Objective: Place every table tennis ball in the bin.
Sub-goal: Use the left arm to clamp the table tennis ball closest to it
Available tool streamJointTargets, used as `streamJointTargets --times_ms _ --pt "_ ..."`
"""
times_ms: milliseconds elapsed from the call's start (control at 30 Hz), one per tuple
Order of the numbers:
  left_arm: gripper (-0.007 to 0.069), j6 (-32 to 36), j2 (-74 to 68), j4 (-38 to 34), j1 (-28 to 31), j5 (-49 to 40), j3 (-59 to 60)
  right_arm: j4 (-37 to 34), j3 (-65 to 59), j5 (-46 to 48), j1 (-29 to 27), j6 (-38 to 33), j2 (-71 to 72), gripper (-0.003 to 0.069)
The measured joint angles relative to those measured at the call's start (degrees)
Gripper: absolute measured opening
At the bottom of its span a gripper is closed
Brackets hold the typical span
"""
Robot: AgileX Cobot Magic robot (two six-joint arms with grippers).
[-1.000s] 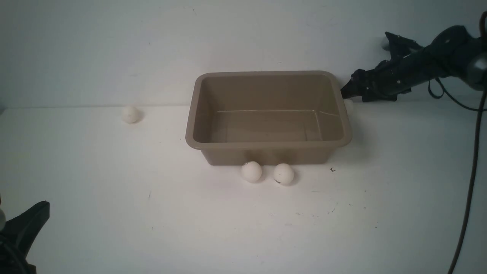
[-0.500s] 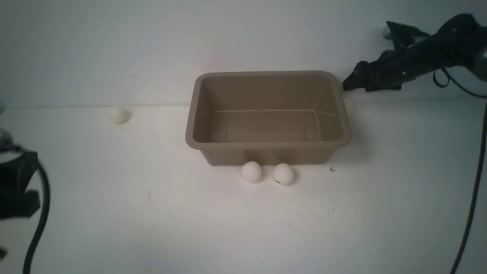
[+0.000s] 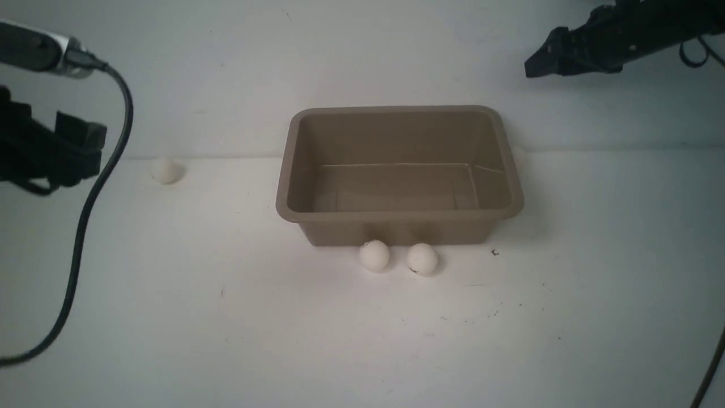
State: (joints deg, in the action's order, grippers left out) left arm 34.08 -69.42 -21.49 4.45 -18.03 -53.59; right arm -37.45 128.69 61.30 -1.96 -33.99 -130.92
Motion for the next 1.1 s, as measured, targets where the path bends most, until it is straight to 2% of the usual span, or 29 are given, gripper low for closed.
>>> streamJointTargets --times_ms 233,400,500,600,1100 --pt "0.0549 -0.73 -13.98 -7.09 6.98 -4.34 -7.19 0.00 0.00 1.88 0.00 -0.17 3.92 0.0514" --pt "0.0541 5.53 -25.57 -14.92 10.50 -11.14 -14.84 -0.26 0.00 3.60 0.00 -0.39 6.34 0.0514" --pt "0.0541 12.86 -33.18 -21.17 10.88 -15.16 -20.94 -0.84 0.00 5.14 0.00 -1.22 7.80 0.0514" --pt "0.0541 16.64 -38.41 -23.57 10.88 -16.95 -25.25 -0.89 0.00 6.00 0.00 -1.51 8.82 0.0514" --pt "0.0541 21.68 -56.94 -24.60 9.91 -12.88 -40.39 -1.20 0.00 7.39 0.00 -3.90 9.93 0.0514"
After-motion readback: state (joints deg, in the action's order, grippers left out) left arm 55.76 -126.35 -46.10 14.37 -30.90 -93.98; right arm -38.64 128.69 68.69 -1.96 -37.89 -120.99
